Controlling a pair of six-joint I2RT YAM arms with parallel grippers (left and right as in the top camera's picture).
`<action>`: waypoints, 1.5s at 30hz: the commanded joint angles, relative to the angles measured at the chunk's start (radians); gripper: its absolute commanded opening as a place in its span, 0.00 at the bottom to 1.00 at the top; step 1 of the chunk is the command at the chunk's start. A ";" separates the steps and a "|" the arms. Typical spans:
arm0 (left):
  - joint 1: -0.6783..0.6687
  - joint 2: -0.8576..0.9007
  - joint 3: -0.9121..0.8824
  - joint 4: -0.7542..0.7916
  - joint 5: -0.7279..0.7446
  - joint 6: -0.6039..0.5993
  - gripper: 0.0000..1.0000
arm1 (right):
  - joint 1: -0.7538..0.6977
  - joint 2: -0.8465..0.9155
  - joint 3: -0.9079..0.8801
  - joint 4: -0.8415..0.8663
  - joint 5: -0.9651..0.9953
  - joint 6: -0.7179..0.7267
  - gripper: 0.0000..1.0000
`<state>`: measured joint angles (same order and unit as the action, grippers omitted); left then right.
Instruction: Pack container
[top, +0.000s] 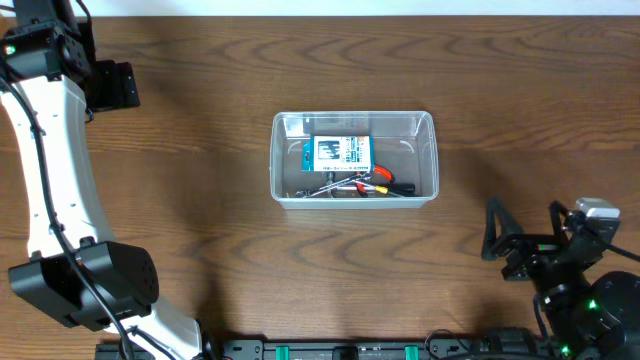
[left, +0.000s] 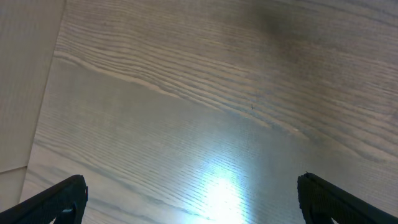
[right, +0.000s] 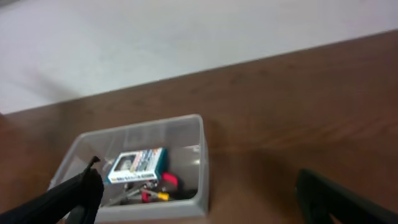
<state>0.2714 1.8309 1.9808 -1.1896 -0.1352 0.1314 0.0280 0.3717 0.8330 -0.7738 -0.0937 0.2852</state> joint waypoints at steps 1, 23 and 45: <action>0.003 -0.003 0.005 -0.002 -0.008 0.005 0.98 | -0.005 -0.004 0.002 0.000 0.045 0.005 0.99; 0.003 -0.003 0.005 -0.002 -0.008 0.005 0.98 | -0.005 -0.076 -0.191 0.421 0.154 -0.557 0.99; 0.003 -0.003 0.005 -0.002 -0.008 0.005 0.98 | -0.051 -0.148 -0.774 1.065 -0.047 -0.604 0.99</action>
<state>0.2714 1.8309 1.9808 -1.1892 -0.1352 0.1314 0.0010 0.2306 0.0780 0.2810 -0.0635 -0.3038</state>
